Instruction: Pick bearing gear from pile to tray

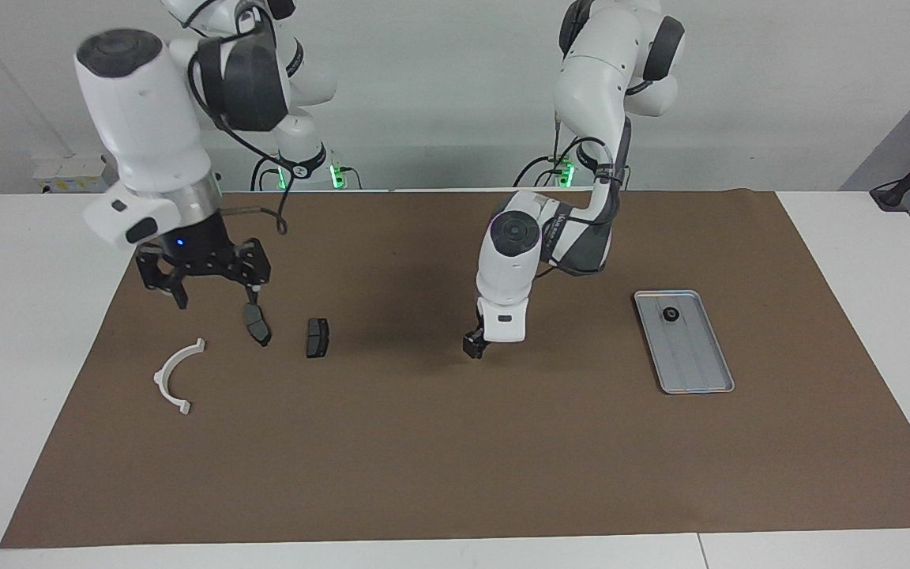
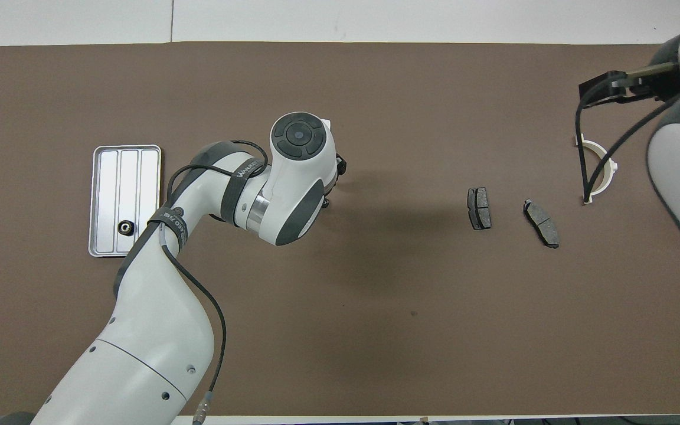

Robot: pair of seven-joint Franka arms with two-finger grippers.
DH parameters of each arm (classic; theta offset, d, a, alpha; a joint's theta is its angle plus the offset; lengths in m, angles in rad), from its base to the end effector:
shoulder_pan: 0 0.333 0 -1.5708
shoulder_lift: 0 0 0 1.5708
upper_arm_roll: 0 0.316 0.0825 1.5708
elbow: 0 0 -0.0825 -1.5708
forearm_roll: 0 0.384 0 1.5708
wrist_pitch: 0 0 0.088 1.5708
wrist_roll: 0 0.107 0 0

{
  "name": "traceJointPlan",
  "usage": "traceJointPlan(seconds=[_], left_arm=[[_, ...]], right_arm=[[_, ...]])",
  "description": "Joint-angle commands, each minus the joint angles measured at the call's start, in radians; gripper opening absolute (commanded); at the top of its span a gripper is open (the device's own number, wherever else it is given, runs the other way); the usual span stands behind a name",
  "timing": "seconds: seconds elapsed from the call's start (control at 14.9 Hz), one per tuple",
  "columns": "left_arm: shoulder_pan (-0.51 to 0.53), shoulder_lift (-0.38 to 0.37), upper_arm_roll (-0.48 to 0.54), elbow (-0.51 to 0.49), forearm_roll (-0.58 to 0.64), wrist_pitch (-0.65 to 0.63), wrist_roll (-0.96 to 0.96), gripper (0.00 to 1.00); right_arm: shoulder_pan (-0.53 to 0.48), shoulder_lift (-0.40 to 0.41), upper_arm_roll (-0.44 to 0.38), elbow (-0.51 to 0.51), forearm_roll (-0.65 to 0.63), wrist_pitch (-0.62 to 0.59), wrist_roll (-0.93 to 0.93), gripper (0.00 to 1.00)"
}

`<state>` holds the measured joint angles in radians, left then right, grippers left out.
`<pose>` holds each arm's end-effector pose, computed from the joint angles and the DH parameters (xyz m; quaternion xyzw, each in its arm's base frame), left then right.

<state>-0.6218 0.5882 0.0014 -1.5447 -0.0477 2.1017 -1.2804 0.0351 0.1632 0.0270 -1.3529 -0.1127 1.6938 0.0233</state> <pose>0.5661 -0.4075 0.3056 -0.9417 -0.3355 0.0253 0.0011 0.6167 0.0260 0.6456 0.9944 0.0208 0.0908 0.0503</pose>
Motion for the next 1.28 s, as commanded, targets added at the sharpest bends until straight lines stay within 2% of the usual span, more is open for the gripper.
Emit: traceJointPlan(seconds=[0.0,0.2,0.34,0.54,0.67,0.74,0.81,1.01,1.21], left_arm=[[-0.012,-0.001,0.015,-0.008,0.022,-0.008,-0.027,0.82],[-0.013,-0.002,0.014,-0.014,0.02,0.01,-0.03,0.79],[-0.025,-0.01,0.014,-0.052,0.02,0.056,-0.052,0.75],[-0.035,-0.011,0.015,-0.066,0.02,0.077,-0.085,0.64],[-0.038,-0.011,0.015,-0.064,0.02,0.075,-0.1,0.26],[-0.038,-0.011,0.015,-0.064,0.022,0.07,-0.1,0.11],[-0.039,-0.013,0.015,-0.064,0.022,0.063,-0.1,0.0],[-0.029,-0.021,0.017,-0.055,0.023,0.011,-0.097,0.0],[0.034,-0.111,0.022,-0.089,0.025,-0.034,-0.036,0.0]], right_arm=[[-0.032,-0.051,0.016,-0.057,-0.018,-0.057,0.029,1.0],[-0.037,-0.143,0.018,-0.225,0.007,-0.063,0.026,1.0],[-0.075,-0.155,0.013,-0.247,0.094,-0.085,0.023,1.0],[-0.084,-0.223,0.014,-0.375,0.102,-0.08,0.033,1.0],[-0.11,-0.234,0.014,-0.397,0.113,-0.072,0.035,1.0],[-0.116,-0.235,0.013,-0.402,0.119,-0.068,0.037,1.0],[-0.121,-0.237,0.013,-0.411,0.129,-0.066,0.046,1.0],[-0.132,-0.243,0.013,-0.426,0.131,-0.034,0.047,1.0],[-0.13,-0.251,0.013,-0.44,0.128,-0.029,0.015,1.0]])
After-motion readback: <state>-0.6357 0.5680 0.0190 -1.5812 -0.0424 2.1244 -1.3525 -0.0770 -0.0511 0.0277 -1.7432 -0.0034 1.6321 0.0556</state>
